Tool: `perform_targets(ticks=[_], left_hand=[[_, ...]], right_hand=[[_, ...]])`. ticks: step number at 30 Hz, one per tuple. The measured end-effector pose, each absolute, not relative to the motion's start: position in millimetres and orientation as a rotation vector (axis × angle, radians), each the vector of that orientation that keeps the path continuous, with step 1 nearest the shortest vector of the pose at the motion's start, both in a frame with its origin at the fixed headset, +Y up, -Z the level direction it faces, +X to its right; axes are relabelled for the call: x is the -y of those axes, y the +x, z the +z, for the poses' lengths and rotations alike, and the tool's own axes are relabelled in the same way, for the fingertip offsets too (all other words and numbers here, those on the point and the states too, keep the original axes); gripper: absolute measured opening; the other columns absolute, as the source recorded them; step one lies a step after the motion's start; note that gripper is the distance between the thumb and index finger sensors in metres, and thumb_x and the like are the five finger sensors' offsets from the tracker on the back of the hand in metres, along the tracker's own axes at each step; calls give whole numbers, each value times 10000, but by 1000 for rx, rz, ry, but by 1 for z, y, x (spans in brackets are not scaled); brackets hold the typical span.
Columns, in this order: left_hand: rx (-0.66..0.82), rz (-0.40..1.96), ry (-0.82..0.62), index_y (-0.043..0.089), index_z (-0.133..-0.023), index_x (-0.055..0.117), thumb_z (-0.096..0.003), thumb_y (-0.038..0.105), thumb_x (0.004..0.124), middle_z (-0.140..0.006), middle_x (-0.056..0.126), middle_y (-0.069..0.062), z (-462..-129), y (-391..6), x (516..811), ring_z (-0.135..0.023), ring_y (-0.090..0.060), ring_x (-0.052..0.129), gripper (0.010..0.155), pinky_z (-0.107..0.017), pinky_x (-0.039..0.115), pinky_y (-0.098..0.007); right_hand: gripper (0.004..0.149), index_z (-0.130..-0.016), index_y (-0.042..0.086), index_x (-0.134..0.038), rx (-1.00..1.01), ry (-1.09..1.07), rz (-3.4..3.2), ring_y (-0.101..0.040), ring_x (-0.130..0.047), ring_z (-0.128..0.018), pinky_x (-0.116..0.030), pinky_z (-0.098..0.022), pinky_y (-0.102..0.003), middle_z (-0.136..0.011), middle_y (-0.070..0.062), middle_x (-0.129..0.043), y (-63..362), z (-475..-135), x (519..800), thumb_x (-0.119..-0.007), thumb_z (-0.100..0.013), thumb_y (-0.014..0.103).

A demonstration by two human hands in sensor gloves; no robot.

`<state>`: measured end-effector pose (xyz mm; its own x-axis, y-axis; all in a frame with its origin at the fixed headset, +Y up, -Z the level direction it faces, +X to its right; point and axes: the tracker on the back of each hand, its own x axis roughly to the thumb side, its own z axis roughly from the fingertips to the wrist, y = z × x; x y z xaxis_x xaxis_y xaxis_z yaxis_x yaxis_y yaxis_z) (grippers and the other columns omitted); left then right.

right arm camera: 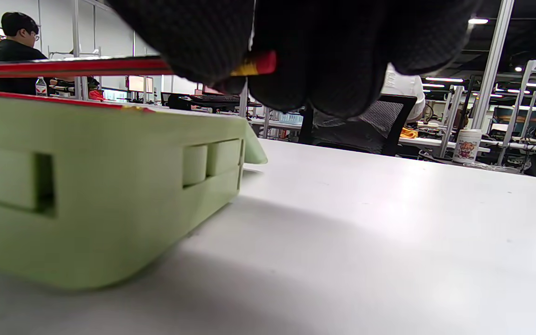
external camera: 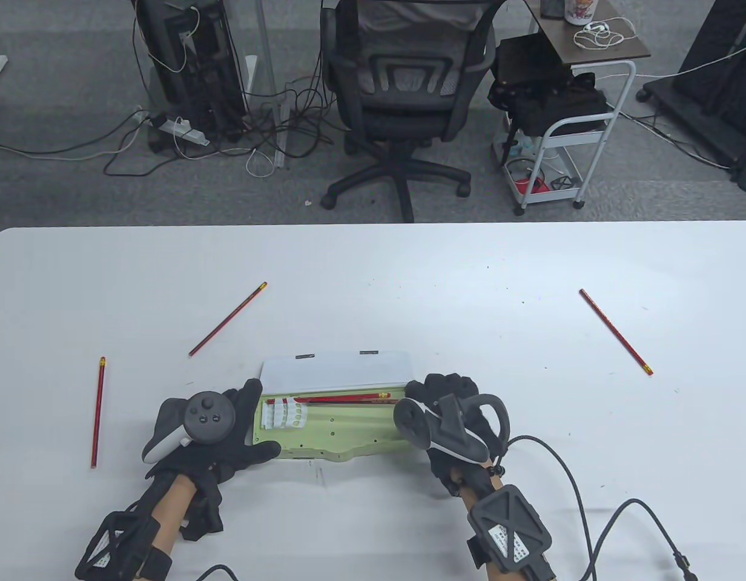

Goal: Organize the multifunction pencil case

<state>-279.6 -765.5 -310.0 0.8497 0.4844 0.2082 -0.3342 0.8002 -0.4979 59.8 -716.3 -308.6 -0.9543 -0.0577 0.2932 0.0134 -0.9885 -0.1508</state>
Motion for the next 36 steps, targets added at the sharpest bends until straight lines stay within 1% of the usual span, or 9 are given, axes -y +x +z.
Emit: perform_targets(ticks=[12, 19, 26, 36], left_hand=[[336, 446, -466, 165, -1158, 16, -423, 689, 676, -1293, 276, -215, -310, -280, 765, -1149, -532, 225, 1118, -738, 241, -718], [336, 447, -466, 166, -1158, 17, -422, 690, 677, -1293, 278, -215, -310, -280, 766, -1149, -532, 227, 1119, -738, 241, -718], [336, 446, -466, 164, -1158, 16, -423, 688, 677, -1292, 275, -216, -310, -280, 766, -1148, -533, 225, 1119, -738, 240, -718], [336, 446, -466, 167, -1158, 15, -421, 690, 676, -1293, 277, -212, -310, -280, 766, -1150, -530, 226, 1119, -739, 241, -717]], right_hand=[[413, -879, 237, -757, -234, -505, -3018, -411, -868, -768, -724, -639, -607, -868, -159, -811, 47, -312, 721, -757, -467, 269], [413, -877, 239, -760, -274, -526, -2987, -408, -870, -765, -726, -637, -605, -865, -158, -813, 41, -312, 720, -760, -465, 272], [406, -853, 235, -803, -356, -562, -2975, -391, -891, -745, -743, -628, -593, -835, -135, -842, 38, -311, 720, -794, -449, 276], [406, -825, 212, -847, -415, -622, -2970, -351, -935, -717, -775, -616, -565, -794, -96, -891, 32, -310, 721, -841, -426, 282]])
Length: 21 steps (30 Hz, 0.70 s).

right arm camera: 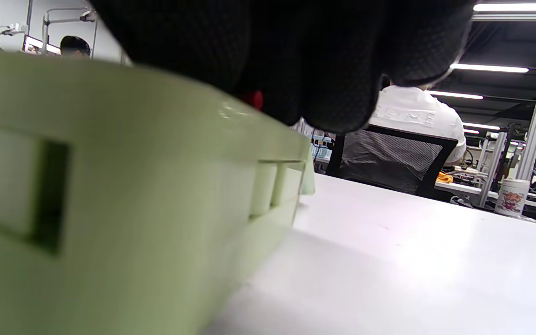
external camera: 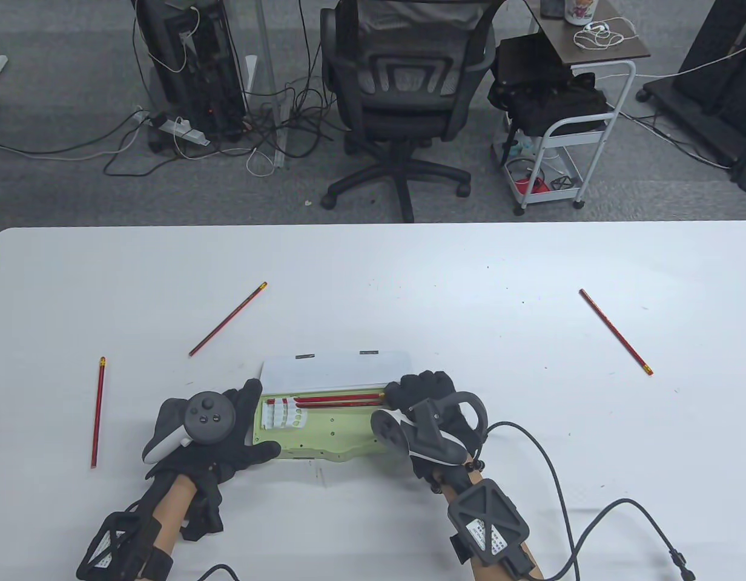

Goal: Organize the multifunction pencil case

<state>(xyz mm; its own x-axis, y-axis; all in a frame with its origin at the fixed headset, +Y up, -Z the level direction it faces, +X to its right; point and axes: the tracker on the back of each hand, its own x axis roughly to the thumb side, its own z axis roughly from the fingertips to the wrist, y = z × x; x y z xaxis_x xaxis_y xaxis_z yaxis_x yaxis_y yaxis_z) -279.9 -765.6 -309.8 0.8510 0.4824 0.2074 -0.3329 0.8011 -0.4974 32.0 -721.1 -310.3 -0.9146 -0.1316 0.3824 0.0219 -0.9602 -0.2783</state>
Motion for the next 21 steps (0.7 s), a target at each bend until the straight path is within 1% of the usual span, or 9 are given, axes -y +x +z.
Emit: perform_targets(ticks=[8, 13, 15, 17, 21], left_hand=[[336, 446, -466, 166, -1158, 17, -422, 689, 677, -1293, 277, -215, -310, -280, 766, -1148, -532, 227, 1118, -739, 241, -717], [336, 446, -466, 166, -1158, 17, -423, 689, 678, -1292, 278, -214, -310, -280, 766, -1148, -532, 226, 1119, -738, 241, -717], [336, 446, -466, 166, -1158, 15, -422, 689, 677, -1293, 277, -213, -310, -280, 766, -1149, -531, 226, 1120, -738, 241, -717], [336, 446, -466, 166, -1158, 15, -421, 691, 676, -1293, 275, -214, -310, -280, 766, -1149, -531, 226, 1120, -738, 240, -717], [336, 446, -466, 168, -1158, 18, -421, 690, 678, -1292, 280, -213, -310, -280, 766, -1149, -530, 229, 1118, -739, 242, -716]], right_hand=[[417, -832, 185, -843, -441, -625, -2969, -341, -956, -716, -785, -610, -559, -785, -90, -914, 31, -309, 720, -850, -425, 278], [445, -867, 164, -818, -453, -607, -2992, -354, -948, -733, -781, -612, -561, -809, -107, -903, 35, -309, 717, -820, -443, 298], [459, -882, 154, -807, -452, -563, -3033, -365, -941, -739, -777, -614, -565, -819, -117, -897, 43, -311, 715, -785, -457, 329], [493, -903, 138, -791, -428, -472, -3110, -384, -937, -753, -776, -613, -577, -839, -133, -889, 54, -314, 714, -748, -470, 368], [556, -949, 105, -747, -362, -287, -3247, -443, -902, -789, -754, -616, -610, -886, -186, -852, 73, -321, 715, -735, -476, 396]])
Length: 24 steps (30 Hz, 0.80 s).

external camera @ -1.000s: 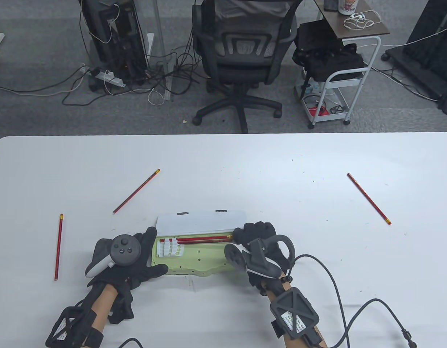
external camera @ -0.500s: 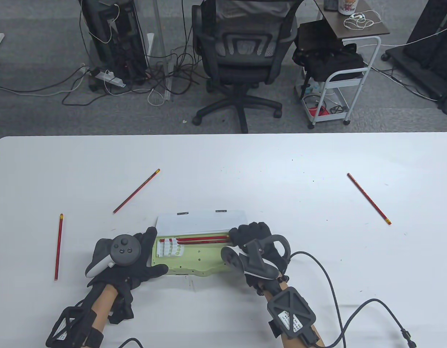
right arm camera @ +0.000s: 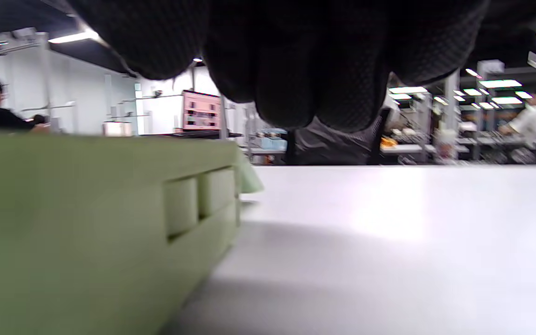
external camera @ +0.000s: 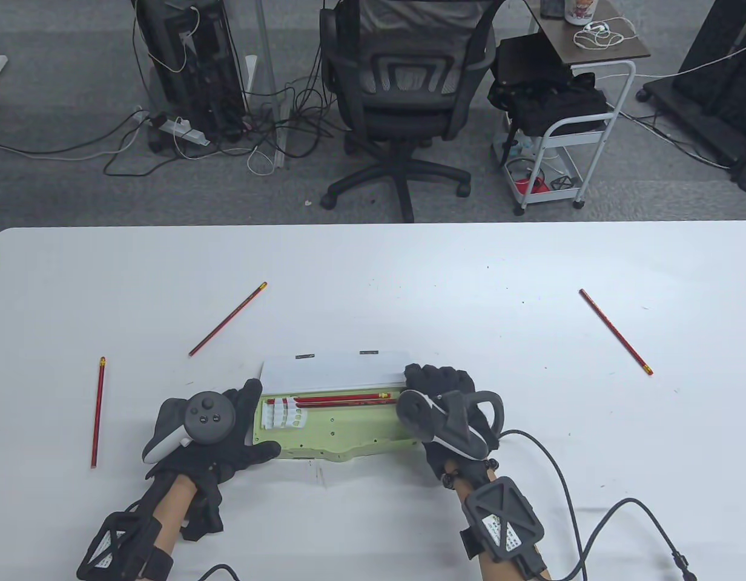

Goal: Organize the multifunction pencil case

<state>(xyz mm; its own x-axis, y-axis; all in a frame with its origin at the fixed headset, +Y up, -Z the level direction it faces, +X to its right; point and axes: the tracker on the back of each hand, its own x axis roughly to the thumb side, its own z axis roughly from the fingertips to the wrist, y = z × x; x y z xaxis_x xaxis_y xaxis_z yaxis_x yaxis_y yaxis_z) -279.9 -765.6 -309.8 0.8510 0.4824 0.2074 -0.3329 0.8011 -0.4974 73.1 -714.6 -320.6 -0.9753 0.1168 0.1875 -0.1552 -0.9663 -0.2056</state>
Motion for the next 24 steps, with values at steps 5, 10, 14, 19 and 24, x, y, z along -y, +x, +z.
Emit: perform_targets(ticks=[5, 10, 14, 19, 24], left_hand=[[334, 446, -464, 164, -1158, 18, -422, 689, 678, -1292, 279, -216, -310, -280, 766, -1149, -532, 228, 1120, -737, 242, -719], [334, 446, -465, 165, -1158, 19, -421, 688, 680, -1291, 281, -217, -310, -280, 766, -1147, -534, 230, 1119, -736, 243, -719], [334, 446, -465, 164, -1158, 19, -423, 688, 679, -1292, 279, -216, -310, -280, 766, -1148, -533, 227, 1118, -737, 242, -718], [334, 446, -465, 162, -1159, 21, -422, 686, 682, -1291, 281, -219, -310, -280, 766, -1146, -536, 231, 1120, -735, 243, -720], [335, 446, -465, 162, -1158, 19, -422, 688, 680, -1292, 280, -216, -310, -280, 766, -1148, -535, 228, 1121, -737, 243, -720]], right_hand=[[600, -977, 74, -713, 278, 119, 2960, -473, -873, -804, -732, -620, -626, -914, -215, -816, 81, -326, 720, -739, -480, 410], [618, -978, 68, -711, 241, 78, 2999, -475, -875, -800, -729, -620, -627, -916, -221, -812, 76, -331, 726, -752, -474, 424], [624, -980, 68, -709, 250, 82, 3032, -476, -871, -803, -726, -623, -627, -913, -220, -814, 71, -331, 727, -765, -469, 423], [634, -985, 59, -700, 247, 101, 3058, -477, -868, -805, -723, -625, -628, -913, -222, -812, 63, -329, 730, -757, -471, 425], [639, -990, 51, -689, 266, 108, 3077, -480, -861, -808, -718, -625, -631, -918, -231, -801, 59, -328, 732, -739, -476, 427]])
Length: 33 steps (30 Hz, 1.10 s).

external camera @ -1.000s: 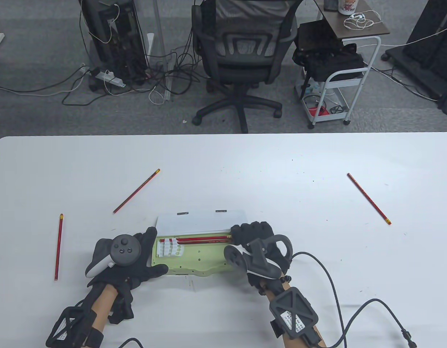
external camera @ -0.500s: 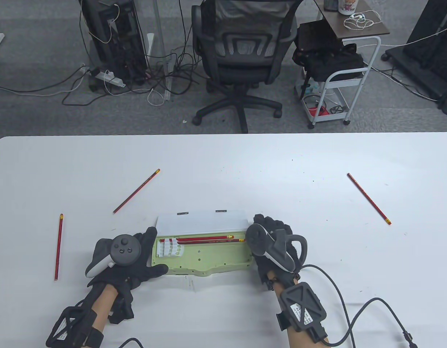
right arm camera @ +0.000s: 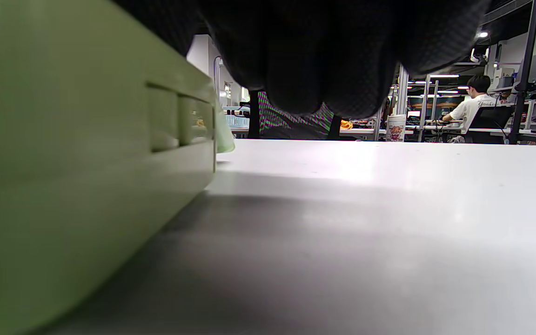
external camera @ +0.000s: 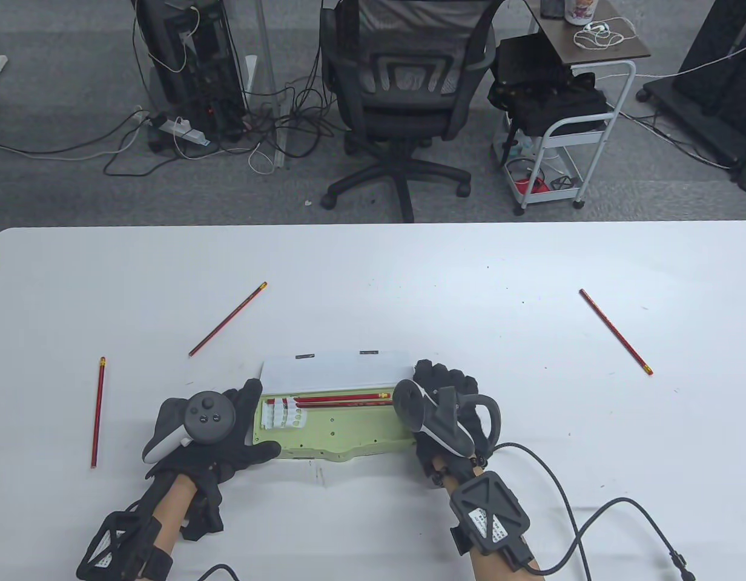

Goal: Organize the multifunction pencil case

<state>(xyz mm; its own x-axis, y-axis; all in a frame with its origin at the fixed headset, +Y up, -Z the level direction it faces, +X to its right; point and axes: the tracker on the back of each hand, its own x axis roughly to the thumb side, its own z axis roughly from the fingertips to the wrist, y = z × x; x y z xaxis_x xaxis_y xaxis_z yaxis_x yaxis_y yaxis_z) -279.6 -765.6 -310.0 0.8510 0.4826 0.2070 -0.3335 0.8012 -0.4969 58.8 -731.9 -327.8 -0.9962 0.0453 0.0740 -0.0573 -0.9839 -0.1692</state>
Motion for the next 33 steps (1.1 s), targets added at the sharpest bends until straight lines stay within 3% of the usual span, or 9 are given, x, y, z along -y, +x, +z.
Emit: perform_targets(ticks=[24, 33], left_hand=[[335, 447, -466, 162, -1158, 20, -421, 686, 682, -1290, 281, -223, -310, -279, 766, -1147, -536, 229, 1121, -736, 243, -721], [335, 448, -465, 163, -1158, 20, -421, 687, 681, -1291, 282, -217, -310, -279, 766, -1147, -534, 229, 1120, -736, 242, -719]], right_hand=[[681, -1013, 24, -643, 281, 194, 3079, -506, -819, -831, -689, -635, -647, -947, -256, -751, 36, -330, 735, -700, -478, 443], [664, -1010, 65, -657, 271, 230, 3052, -507, -793, -865, -667, -651, -648, -978, -248, -727, 55, -334, 732, -707, -479, 459]])
